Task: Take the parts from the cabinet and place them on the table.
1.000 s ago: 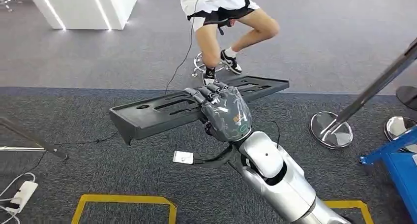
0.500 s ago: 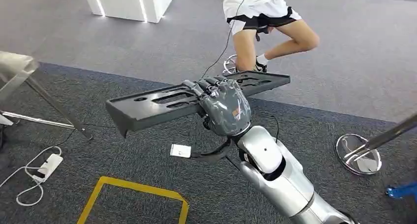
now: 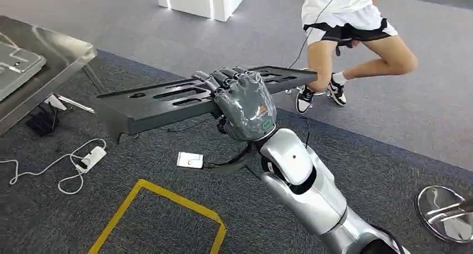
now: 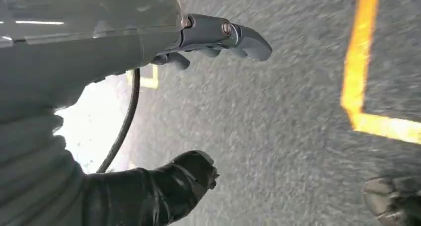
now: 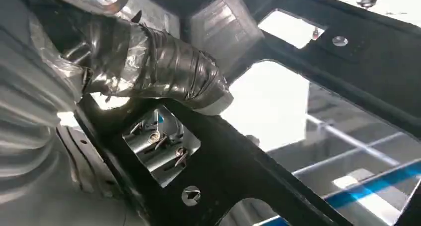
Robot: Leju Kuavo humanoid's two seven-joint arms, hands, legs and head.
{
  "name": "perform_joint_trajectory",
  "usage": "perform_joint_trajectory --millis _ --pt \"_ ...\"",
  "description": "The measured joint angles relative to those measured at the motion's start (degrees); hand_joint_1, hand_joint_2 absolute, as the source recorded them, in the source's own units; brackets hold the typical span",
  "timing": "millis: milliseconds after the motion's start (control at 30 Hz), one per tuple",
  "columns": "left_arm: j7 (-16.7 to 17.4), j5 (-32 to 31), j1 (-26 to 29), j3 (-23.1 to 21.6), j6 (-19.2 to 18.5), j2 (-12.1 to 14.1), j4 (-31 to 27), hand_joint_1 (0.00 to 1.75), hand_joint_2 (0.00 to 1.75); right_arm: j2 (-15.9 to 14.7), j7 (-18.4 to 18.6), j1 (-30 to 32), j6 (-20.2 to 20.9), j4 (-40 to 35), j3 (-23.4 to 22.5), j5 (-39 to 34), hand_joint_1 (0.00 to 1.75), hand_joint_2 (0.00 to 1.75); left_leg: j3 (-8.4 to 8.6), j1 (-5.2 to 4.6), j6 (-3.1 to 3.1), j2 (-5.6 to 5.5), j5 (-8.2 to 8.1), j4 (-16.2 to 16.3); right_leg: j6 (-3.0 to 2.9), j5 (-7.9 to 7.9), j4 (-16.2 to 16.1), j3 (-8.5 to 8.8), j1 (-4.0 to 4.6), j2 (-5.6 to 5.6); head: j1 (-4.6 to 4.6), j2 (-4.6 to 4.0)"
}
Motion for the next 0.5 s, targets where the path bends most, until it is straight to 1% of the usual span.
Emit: perform_joint_trajectory --millis 33,67,100,133,167,200,233,267,300,333,367,400,433,467,500 --pt "-0.02 -0.04 0.01 0.00 0.00 0.00 0.00 0.00 1.75 0.02 0.00 -0.22 0.07 -0.02 0.00 0.00 1.75 1.75 3.15 0.07 -0.03 1.84 2.31 -5.84 0.33 -0.42 0.31 0.23 -0.02 -0.72 0.00 0.00" --pt "-0.02 -0.04 -0.13 0.00 0.00 -0.02 0.00 0.00 1.75 0.02 0.02 -0.42 0.13 -0.02 0.00 0.00 1.75 1.75 3.81 -0.71 0.35 3.76 0.72 -7.10 0.70 -0.70 0.30 0.24 0.18 -1.35 -0.02 0.00" --pt "-0.04 -0.04 -0.17 0.00 0.00 -0.02 0.00 0.00 1.75 0.00 0.02 -0.72 0.15 0.00 0.00 0.00 1.75 1.75 3.92 -0.85 1.01 3.13 1.31 -7.75 1.10 -1.00 0.70 0.22 0.62 -1.77 0.15 0.00" --pt "-0.04 -0.07 -0.14 0.00 0.00 -0.02 0.00 0.00 1.75 0.02 0.00 -0.80 0.15 -0.02 0.00 0.00 1.75 1.75 3.71 -0.98 1.52 2.46 1.05 -7.40 1.37 -1.10 0.60 0.41 0.43 -2.19 0.09 0.00" --pt "-0.04 -0.07 -0.02 0.00 0.02 0.00 0.00 0.00 1.75 0.20 -0.04 -0.77 0.15 -0.02 0.00 0.00 1.75 1.75 3.72 -1.13 1.82 1.89 0.88 -7.31 1.66 -1.23 0.45 0.66 0.52 -2.68 0.11 0.00" --pt "-0.04 -0.07 0.08 0.00 0.02 0.00 0.00 0.00 1.75 0.33 0.00 -0.83 0.15 -0.02 0.00 0.00 1.75 1.75 3.74 -1.33 2.16 1.22 0.82 -7.47 1.99 -1.38 0.34 0.98 0.40 -3.33 0.09 0.00" --pt "-0.04 -0.07 0.05 0.00 0.02 0.00 0.00 0.00 1.75 0.46 0.00 -1.00 0.15 -0.07 0.00 0.00 1.75 1.75 4.48 -0.70 2.78 0.56 1.07 -8.04 2.61 -1.93 0.64 0.99 -0.15 -2.09 0.11 0.00" --pt "-0.04 -0.07 0.03 0.00 0.02 0.00 0.00 0.00 1.75 0.50 0.00 -1.02 0.15 -0.09 0.00 0.00 1.75 1.75 4.68 -0.82 2.99 -0.03 0.97 -8.14 2.60 -2.92 2.23 0.56 -0.47 1.53 0.13 0.00" --pt "-0.04 -0.07 -0.07 0.00 0.00 0.00 0.00 0.00 1.75 0.50 0.00 -1.18 0.13 -0.11 0.00 0.00 1.75 1.75 4.80 -0.85 3.38 -0.46 0.92 -8.13 2.45 -4.79 5.73 -1.14 -0.46 3.46 0.15 0.00" --pt "-0.04 -0.07 -0.23 0.00 0.00 0.00 0.00 0.00 1.75 0.44 0.00 -1.08 0.15 -0.07 0.00 0.00 1.75 1.75 4.91 -0.91 3.64 -1.16 0.81 -8.13 2.38 -6.97 10.92 -3.91 -0.41 4.32 0.15 0.00" --pt "-0.11 -0.07 -0.32 0.00 0.00 0.00 0.00 0.00 1.75 0.39 0.00 -0.94 0.15 0.00 0.00 0.00 1.75 1.75 4.94 -1.04 3.77 -1.84 0.72 -8.13 2.40 -8.32 15.13 -6.39 -0.33 4.61 0.15 0.00" --pt "-0.22 -0.09 -0.36 0.00 0.00 0.00 0.00 0.00 1.75 0.37 0.00 -0.91 0.15 0.07 0.02 0.00 1.75 1.75 4.98 -1.19 3.88 -2.76 0.65 -8.07 2.38 -8.93 18.57 -8.74 -0.33 4.70 0.13 0.00" --pt "-0.35 -0.11 -0.35 0.00 -0.06 0.02 0.00 0.00 1.75 0.37 0.00 -0.88 0.15 0.09 0.00 0.00 1.75 1.75 5.12 -1.29 3.96 -3.81 0.58 -8.01 2.29 -7.77 19.10 -9.80 -0.33 4.72 0.13 0.00" --pt "-0.39 -0.11 -0.35 0.00 -0.13 0.02 -0.02 0.00 1.75 0.37 0.00 -0.91 0.15 0.09 0.00 0.00 1.75 1.75 5.36 -1.35 3.97 -4.71 0.43 -7.97 2.12 -5.36 16.89 -9.34 -0.33 4.80 0.15 0.00" --pt "-0.39 -0.13 -0.31 0.02 -0.13 0.00 0.00 0.00 1.75 0.37 0.00 -0.97 0.15 0.09 0.00 0.00 1.75 1.75 5.68 -1.36 3.86 -5.69 0.25 -7.90 1.85 -2.06 12.52 -7.77 -0.33 5.14 0.13 0.00"
